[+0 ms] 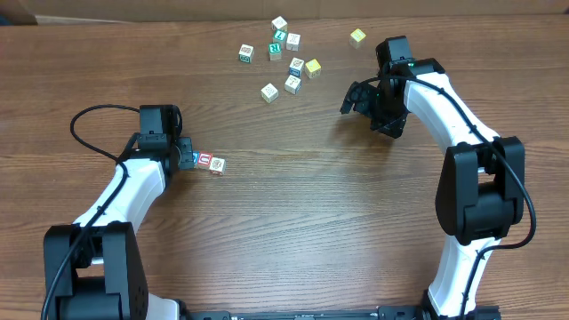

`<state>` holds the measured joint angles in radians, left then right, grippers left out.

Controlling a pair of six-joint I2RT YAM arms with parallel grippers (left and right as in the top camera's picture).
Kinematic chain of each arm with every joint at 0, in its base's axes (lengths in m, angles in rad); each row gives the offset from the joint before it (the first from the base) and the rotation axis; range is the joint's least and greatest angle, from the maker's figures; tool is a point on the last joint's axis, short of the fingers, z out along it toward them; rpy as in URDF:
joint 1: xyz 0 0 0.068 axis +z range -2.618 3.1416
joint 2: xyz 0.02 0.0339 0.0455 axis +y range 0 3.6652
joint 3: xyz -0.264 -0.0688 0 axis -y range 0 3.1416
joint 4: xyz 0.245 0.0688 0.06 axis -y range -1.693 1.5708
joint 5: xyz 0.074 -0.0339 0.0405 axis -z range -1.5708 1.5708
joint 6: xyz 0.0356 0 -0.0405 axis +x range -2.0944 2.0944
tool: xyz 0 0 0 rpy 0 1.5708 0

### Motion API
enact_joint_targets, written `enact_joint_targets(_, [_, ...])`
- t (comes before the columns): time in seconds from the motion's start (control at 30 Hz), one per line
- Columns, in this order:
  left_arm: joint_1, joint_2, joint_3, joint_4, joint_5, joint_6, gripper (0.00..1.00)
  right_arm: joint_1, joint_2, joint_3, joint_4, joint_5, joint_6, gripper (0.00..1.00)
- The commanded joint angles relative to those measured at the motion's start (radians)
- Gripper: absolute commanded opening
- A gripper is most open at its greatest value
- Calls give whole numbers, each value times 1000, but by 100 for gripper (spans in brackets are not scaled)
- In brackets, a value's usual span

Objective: Form a horizontal line

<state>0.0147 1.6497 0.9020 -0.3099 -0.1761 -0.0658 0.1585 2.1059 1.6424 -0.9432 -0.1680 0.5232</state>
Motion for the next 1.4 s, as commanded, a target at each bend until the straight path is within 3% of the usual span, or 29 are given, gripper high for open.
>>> enact_joint_targets(0.0, [0,-2,-10,1,10,19,27,-2,-30,-2,4,10,-4,100])
enact_joint_targets(0.57, [1,-2,-2,9,9,20,50,-2,-30,-2,7,10,-4,100])
enact_joint_targets(0.7, [3,-8,100,-31,10,-32,57,-2,-30,-2,8,10,-4,100])
enact_joint_targets(0.8, [5,-10,217,-123,10,-105,70,-2,-30,-2,8,10,-4,100])
enact_joint_targets(0.83, [5,-10,265,-173,18,-138,100,-2,-30,-2,8,10,-4,100])
enact_joint_targets(0.97, [5,-9,296,-238,78,-148,100,-2,-30,-2,7,10,-4,100])
enact_joint_targets(1.07, [5,-6,296,-267,232,-136,100,-2,-30,-2,8,10,-4,100])
enact_joint_targets(1.1, [5,-6,296,-269,245,-133,82,-2,-30,-2,11,10,-4,100])
enact_joint_targets(1.13, [6,-6,296,-274,220,-137,39,-2,-30,-2,11,10,-3,100])
enact_joint_targets(1.2, [7,-6,296,-303,112,-227,8,-2,-30,-2,7,10,-4,100])
enact_joint_targets(1.23, [10,-6,296,-334,50,-315,4,-2,-30,-2,5,10,-4,100])
enact_joint_targets(1.37, [38,-6,296,-492,-69,-504,4,-2,-30,-2,-5,10,-4,100])
